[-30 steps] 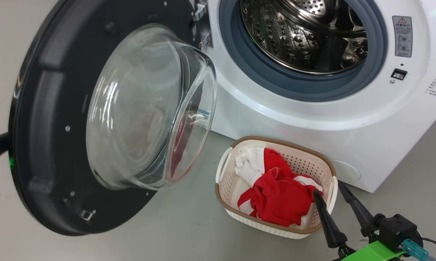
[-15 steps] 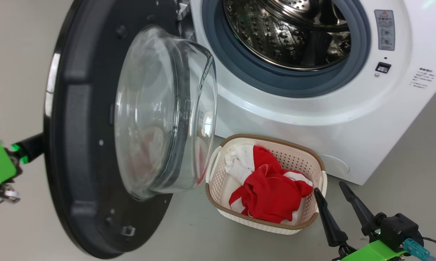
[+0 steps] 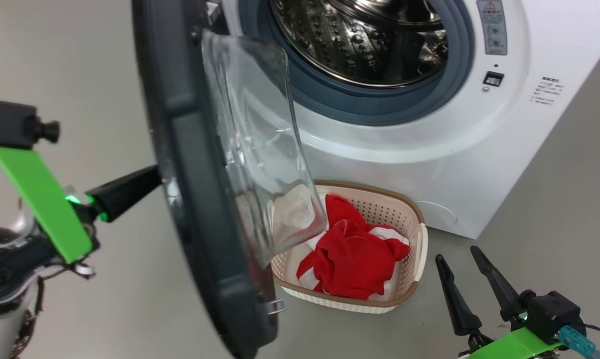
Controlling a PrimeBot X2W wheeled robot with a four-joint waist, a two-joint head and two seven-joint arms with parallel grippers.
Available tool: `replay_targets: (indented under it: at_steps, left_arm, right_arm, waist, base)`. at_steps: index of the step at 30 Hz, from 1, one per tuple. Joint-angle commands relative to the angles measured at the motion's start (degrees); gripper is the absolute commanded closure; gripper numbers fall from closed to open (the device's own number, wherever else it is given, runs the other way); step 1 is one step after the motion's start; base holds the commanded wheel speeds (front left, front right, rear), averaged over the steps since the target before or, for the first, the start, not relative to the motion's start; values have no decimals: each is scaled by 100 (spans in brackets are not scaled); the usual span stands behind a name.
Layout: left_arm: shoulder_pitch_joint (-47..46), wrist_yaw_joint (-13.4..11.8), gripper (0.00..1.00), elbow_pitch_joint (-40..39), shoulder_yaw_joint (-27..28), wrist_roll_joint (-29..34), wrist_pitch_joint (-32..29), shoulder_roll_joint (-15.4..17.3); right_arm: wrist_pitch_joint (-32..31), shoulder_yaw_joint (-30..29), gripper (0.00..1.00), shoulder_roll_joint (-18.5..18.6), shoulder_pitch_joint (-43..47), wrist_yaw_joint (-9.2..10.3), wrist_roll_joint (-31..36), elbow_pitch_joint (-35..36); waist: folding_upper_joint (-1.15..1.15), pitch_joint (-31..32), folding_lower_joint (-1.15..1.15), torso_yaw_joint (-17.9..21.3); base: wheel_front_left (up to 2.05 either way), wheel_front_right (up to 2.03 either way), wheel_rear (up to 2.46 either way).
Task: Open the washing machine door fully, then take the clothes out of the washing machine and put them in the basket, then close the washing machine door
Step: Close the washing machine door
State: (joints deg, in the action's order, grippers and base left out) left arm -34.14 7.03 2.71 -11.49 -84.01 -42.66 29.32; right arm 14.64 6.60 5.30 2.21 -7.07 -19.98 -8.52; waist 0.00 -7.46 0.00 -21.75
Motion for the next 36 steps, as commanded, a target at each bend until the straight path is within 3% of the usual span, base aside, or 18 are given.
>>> replay_targets:
  at_steps: [1,13,26,34,36]
  left_arm:
    - [-351,46,100,-243,157,27,76,159]
    - [-916,46,100,-190,-474,137,981,-109]
    - [-472,46,100,13,-918,21,1812,211]
    - [201,46,58,260,-1034,-153,2460,226]
    - [378,46,53,308,-1055,-197,2617,210]
  right_arm:
    - [36,130,0,24,-176,-42,85,161]
    - [36,134,0,2,-218,-42,88,155]
    - [36,139,0,-72,-60,-42,68,132]
    - [36,138,0,-113,52,-42,56,130]
    - [36,129,0,-117,78,-42,57,132]
  waist:
    - [0,-47,0,74]
    - [0,-103,0,269]
    - [0,145,0,292]
    - [0,302,0,183]
    - [0,327,0,149]
  base:
    - [0,0,0]
    - [0,0,0]
    - [0,0,0]
    - [0,0,0]
    - [0,0,0]
